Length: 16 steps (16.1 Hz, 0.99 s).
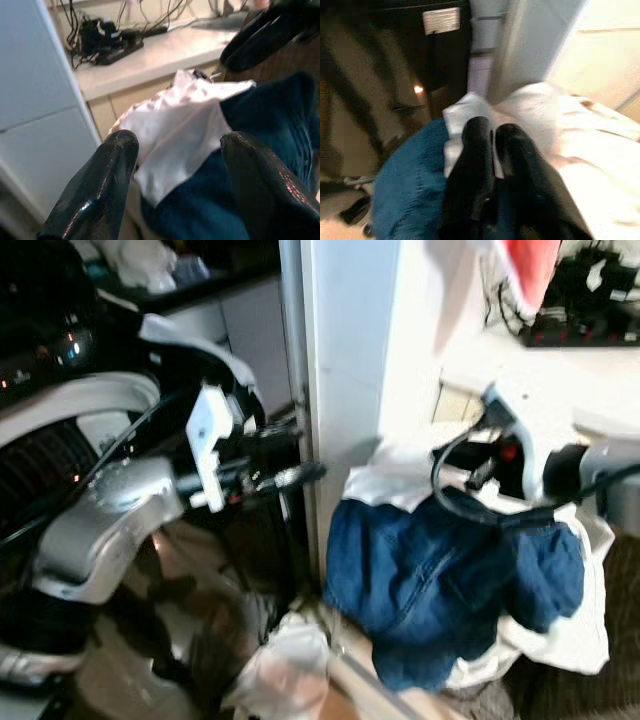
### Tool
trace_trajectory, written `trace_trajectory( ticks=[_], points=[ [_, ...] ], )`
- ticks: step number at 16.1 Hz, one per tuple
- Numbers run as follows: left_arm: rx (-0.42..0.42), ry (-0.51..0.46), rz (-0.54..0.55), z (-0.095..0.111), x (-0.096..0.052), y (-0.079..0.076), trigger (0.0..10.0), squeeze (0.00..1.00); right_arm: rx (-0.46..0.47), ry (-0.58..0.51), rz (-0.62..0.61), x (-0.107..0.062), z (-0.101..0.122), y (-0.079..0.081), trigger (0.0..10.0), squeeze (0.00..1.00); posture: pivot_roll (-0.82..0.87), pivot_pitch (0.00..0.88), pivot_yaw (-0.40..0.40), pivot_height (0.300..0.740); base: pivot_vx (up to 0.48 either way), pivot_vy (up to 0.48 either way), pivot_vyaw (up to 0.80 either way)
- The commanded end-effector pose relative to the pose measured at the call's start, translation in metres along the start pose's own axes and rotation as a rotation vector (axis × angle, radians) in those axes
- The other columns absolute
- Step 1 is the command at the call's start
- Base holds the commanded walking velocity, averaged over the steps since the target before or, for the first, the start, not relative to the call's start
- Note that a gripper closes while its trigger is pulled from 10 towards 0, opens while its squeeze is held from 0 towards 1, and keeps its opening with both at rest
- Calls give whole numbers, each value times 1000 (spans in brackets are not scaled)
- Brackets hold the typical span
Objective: Clothes washing
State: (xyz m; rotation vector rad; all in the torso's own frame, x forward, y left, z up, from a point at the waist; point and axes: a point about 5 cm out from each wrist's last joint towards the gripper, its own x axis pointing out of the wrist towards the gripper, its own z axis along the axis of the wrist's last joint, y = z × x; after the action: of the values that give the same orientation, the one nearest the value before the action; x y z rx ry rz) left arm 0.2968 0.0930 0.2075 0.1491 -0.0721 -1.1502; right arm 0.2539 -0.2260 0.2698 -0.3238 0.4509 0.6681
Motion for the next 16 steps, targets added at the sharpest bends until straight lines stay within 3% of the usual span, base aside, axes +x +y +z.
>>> trace_trajectory(
  ticks=[1, 4, 8, 11, 12, 13, 14, 16],
  points=[
    [41, 20, -10, 0, -6, -1, 10000, 0, -20, 1, 56, -4, 2, 9, 10000, 1000, -44, 0, 66, 740, 0, 0, 0],
    [53, 71, -46, -11, -12, -10, 10000, 0, -42, 46, 102, -5, -8, 11, 10000, 1000, -47, 0, 66, 740, 0, 0, 0],
    [36, 65, -54, -22, -5, -20, 10000, 0, -88, 169, 56, 4, -27, 13, 10000, 1000, -50, 0, 65, 740, 0, 0, 0],
    [31, 65, -61, -25, -5, -22, 10000, 0, -86, 177, 63, 4, -28, 17, 10000, 1000, -50, 0, 63, 740, 0, 0, 0],
    [31, 69, -60, -28, -5, -23, 10000, 0, -95, 196, 45, 5, -31, 16, 10000, 1000, -50, 0, 62, 740, 0, 0, 0],
    [30, 73, -57, -30, -4, -23, 10000, 0, -113, 241, -51, 12, -41, 8, 10000, 1000, -50, 0, 64, 740, 0, 0, 0],
    [29, 74, -56, -31, -4, -23, 10000, 0, -129, 267, -107, 16, -46, 2, 10000, 0, -50, 0, 66, 740, 0, 0, 0],
    [30, 76, -56, -32, -3, -23, 10000, 0, -126, 278, -137, 21, -52, -1, 10000, 0, -50, 0, 66, 740, 0, 0, 0]
  ],
)
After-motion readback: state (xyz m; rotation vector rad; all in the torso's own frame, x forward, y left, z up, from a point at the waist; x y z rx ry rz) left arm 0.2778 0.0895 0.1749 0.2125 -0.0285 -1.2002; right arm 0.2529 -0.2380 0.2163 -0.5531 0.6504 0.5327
